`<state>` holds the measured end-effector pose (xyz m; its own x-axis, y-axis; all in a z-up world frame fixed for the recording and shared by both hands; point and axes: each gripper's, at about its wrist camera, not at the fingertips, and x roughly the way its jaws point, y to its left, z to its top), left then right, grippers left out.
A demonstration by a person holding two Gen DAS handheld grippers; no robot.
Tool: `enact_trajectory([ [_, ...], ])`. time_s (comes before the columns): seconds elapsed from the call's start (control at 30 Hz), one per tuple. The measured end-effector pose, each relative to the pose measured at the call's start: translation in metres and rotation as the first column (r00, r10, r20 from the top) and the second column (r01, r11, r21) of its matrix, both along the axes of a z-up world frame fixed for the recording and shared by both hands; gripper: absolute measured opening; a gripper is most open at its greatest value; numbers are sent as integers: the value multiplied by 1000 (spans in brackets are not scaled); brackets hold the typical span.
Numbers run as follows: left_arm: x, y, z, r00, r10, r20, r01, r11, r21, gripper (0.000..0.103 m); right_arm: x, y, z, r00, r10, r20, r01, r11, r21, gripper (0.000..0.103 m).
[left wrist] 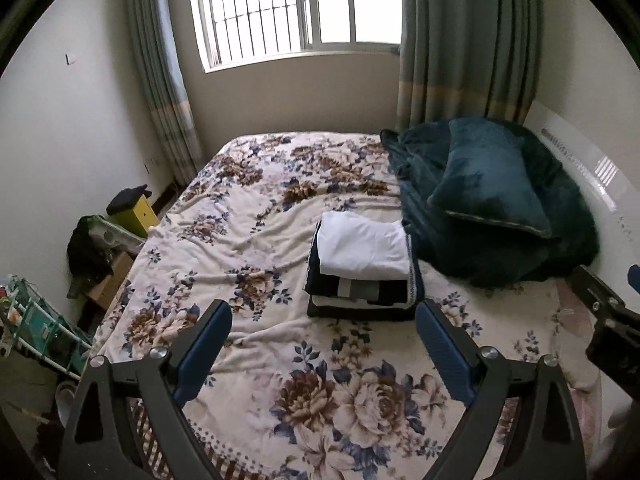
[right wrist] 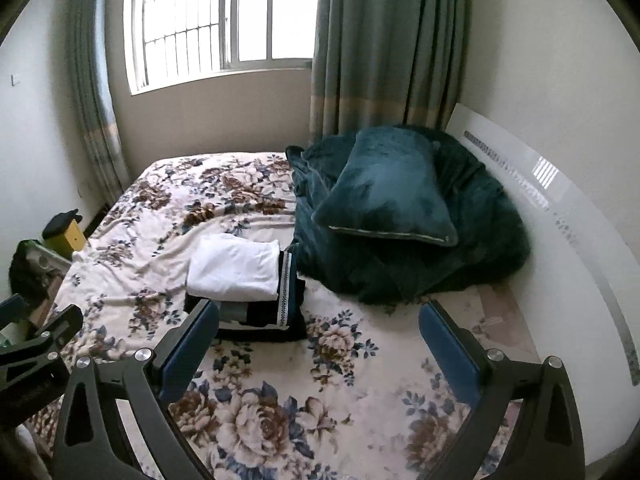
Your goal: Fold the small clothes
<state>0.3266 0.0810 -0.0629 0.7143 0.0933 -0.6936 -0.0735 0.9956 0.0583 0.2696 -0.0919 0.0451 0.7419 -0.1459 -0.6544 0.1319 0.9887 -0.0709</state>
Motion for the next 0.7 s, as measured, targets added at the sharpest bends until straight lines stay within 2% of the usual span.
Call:
enact_trajectory([
  [0.07,-17,-3,12,1000,5,23,-5,1000,6,94,-25,0,20,1000,12,15,-12,1000,9,101],
  [0.23,-43,-3,26,999,14,41,-14,1000,-15,95,-65,0,48,999,29,43,-29,1000,-10,102],
  [0.27,-47,-3,28,999,17,44,-17,1000,-11,102,-73,-1,53,998,34,44,-33,999,-13,103],
  [0.7,-70,-3,32,998,38,51,-38,999,-16,103,-92,-11,62,997,70,30,-69,998,-11,103],
])
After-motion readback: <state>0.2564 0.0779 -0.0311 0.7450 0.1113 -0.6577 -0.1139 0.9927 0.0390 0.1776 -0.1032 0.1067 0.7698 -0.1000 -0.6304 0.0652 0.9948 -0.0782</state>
